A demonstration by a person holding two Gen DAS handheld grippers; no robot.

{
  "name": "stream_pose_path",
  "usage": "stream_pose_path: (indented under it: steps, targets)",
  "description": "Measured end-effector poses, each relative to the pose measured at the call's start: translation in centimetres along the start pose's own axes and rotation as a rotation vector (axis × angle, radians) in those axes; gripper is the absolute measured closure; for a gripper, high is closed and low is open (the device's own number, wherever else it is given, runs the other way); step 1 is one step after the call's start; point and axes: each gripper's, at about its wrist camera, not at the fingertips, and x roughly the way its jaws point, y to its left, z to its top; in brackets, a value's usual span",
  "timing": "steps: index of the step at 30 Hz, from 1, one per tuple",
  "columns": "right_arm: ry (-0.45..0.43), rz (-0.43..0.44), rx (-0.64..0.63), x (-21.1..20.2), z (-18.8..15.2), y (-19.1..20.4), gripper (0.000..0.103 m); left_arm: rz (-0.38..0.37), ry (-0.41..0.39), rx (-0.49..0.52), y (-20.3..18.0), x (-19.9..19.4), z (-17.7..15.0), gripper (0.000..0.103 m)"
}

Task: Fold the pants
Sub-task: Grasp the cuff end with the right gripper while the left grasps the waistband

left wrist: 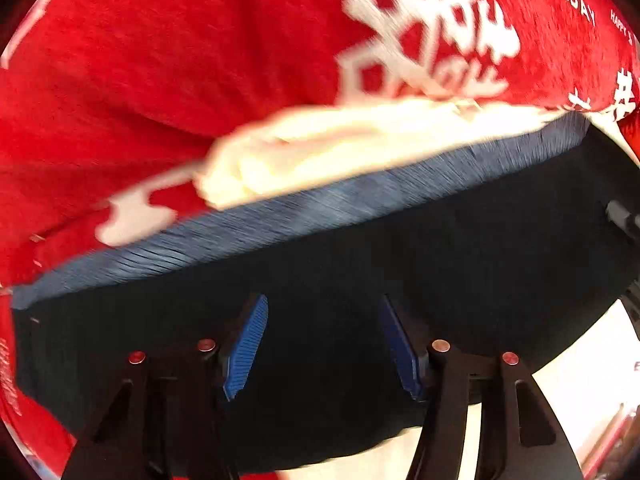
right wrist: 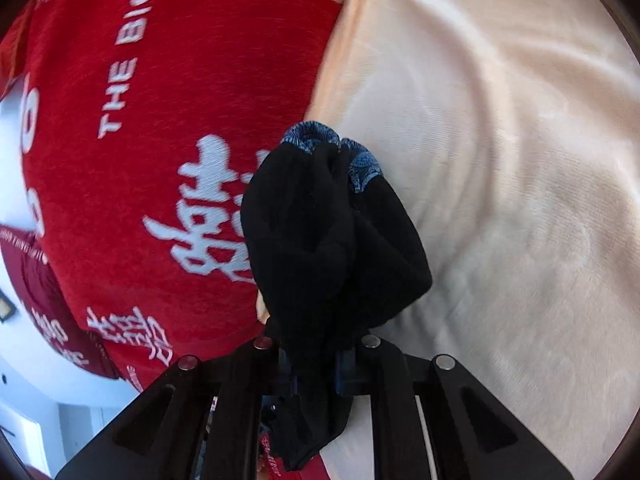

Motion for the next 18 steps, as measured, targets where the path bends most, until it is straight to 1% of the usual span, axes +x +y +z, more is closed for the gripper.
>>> stream_pose_path:
  steps: [1,2,3,4,5,8,9,10,12,13,14,15,18]
  targets:
    - [0.004,0.004,-0.026,-0.3,-0.2,0.8,0.09,-0.027,0.031,0.021,-1.2,1.2,-0.4,0.042]
    - [0.008,0.002,-0.053,-0.6,-0.5,1.6,0.09,0.035,-0.014,0.073,-2.4,1.6,-1.0,0.042]
    - [0.011,-0.004,-0.081,-0.6,-0.7,2.4,0.09,0.068,-0.059,0.109,-3.2,1.5,-1.5,0.042]
    - [0.013,-0.012,-0.106,-0.6,-1.0,3.2,0.09,0.082,-0.071,0.123,-3.4,1.5,-1.7,0.042]
    - [0.029,-0.028,-0.13,-0.3,-1.3,4.0,0.09,0.059,-0.064,0.105,-3.0,1.4,-1.6,0.042]
    - [0.034,-0.068,-0.208,0.6,-2.1,6.4,0.09,-0.041,-0.007,0.062,-1.0,1.2,-0.8,0.04]
    - [0.034,-0.08,-0.23,0.9,-2.3,7.1,0.09,-0.051,0.007,0.051,-0.3,0.9,-0.7,0.04]
    - [0.034,-0.099,-0.262,1.1,-2.7,8.0,0.09,-0.045,0.008,0.037,0.6,0.4,-0.8,0.04]
    - [0.028,-0.135,-0.324,1.3,-3.6,10.1,0.09,-0.018,-0.038,0.01,3.4,-1.4,-1.3,0.04]
    - [0.027,-0.156,-0.36,1.4,-4.2,11.2,0.09,-0.01,-0.058,-0.002,5.0,-2.3,-1.8,0.036]
    - [0.026,-0.191,-0.412,1.6,-5.0,12.4,0.09,0.004,-0.075,-0.019,6.9,-3.2,-2.6,0.029]
    - [0.026,-0.23,-0.471,1.9,-6.2,13.8,0.09,0.02,-0.083,-0.037,8.6,-3.9,-3.2,0.019]
    - [0.026,-0.32,-0.62,3.4,-9.6,17.3,0.09,0.062,-0.078,-0.091,14.8,-5.8,-5.8,0.019]
